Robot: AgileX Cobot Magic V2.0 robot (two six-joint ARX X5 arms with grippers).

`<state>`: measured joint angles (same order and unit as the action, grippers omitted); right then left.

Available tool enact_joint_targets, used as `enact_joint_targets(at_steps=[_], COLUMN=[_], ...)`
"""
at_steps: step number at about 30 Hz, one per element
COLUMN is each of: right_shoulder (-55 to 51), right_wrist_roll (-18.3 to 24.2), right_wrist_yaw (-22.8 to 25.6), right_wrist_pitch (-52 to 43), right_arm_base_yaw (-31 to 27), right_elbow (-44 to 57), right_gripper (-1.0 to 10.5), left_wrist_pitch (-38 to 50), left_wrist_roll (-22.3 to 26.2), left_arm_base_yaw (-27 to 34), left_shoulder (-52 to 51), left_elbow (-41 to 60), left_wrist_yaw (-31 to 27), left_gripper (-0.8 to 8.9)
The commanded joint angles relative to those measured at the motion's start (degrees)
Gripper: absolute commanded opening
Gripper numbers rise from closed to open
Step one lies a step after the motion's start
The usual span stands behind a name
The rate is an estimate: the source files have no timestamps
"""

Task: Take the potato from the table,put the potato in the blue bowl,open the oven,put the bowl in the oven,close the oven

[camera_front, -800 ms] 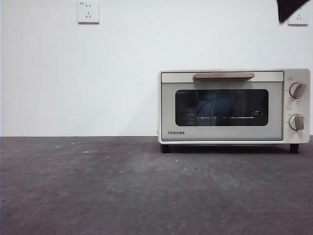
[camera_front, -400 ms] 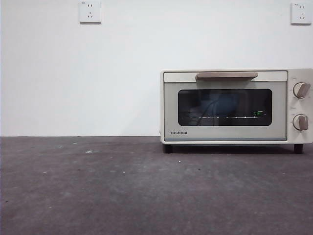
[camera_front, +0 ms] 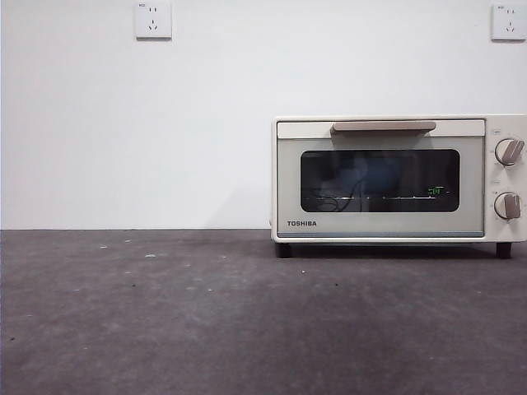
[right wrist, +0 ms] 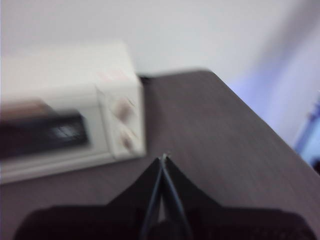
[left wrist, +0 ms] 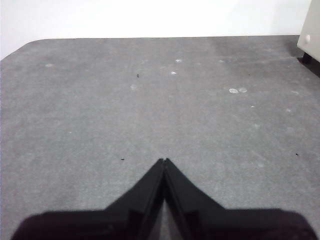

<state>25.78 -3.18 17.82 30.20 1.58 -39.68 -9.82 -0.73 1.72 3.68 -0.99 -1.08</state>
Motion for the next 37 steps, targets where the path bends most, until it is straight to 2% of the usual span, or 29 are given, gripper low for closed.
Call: enact_joint_targets(at_steps=[1, 5, 8, 10, 15, 19, 26, 37], right_shoulder=[-8.6, -20.7, -25.6, -25.3, -25.3, -25.4, -25.4, -25.4], right_wrist_roll=[0.2, -0.2, -1.7, -2.8, -2.2, -1.9, 5.2, 5.5], right_wrist_yaw=[2.4, 3.6, 3.2, 0.2, -10.6, -15.6, -15.5, -15.5], right_wrist_pitch=[0.7, 2.5, -3.3, -7.7, -17.4, -21.7, -20.7, -19.7], right_arm_base_yaw=[-0.1, -0.4, -0.6, -0.8, -1.0, -1.0, -1.0, -0.9], right_elbow=[10.3, 20.4, 25.4, 27.9, 35.1, 38.9, 38.9, 38.9], right_gripper=[0.0, 0.0, 0.0, 0.0, 0.0, 0.0, 0.0, 0.0], left_wrist_pitch=[0.4, 0.4, 0.4, 0.3, 0.3, 0.4, 0.4, 0.4], left_wrist_roll=[-0.6, -0.6, -0.6, -0.6, -0.6, -0.6, -0.6, -0.6], left_arm_base_yaw=[-0.1, -0.1, -0.1, -0.1, -0.1, -0.1, -0.1, -0.1], left_shoulder=[0.1, 0.1, 0.1, 0.1, 0.8, 1.1, 1.3, 1.3], left_elbow=[0.5, 0.5, 0.5, 0.5, 0.5, 0.5, 0.5, 0.5], left_wrist_yaw=[0.0, 0.0, 0.0, 0.0, 0.0, 0.0, 0.0, 0.0], left_gripper=[-0.04, -0.04, -0.04, -0.04, -0.04, -0.04, -0.04, -0.04])
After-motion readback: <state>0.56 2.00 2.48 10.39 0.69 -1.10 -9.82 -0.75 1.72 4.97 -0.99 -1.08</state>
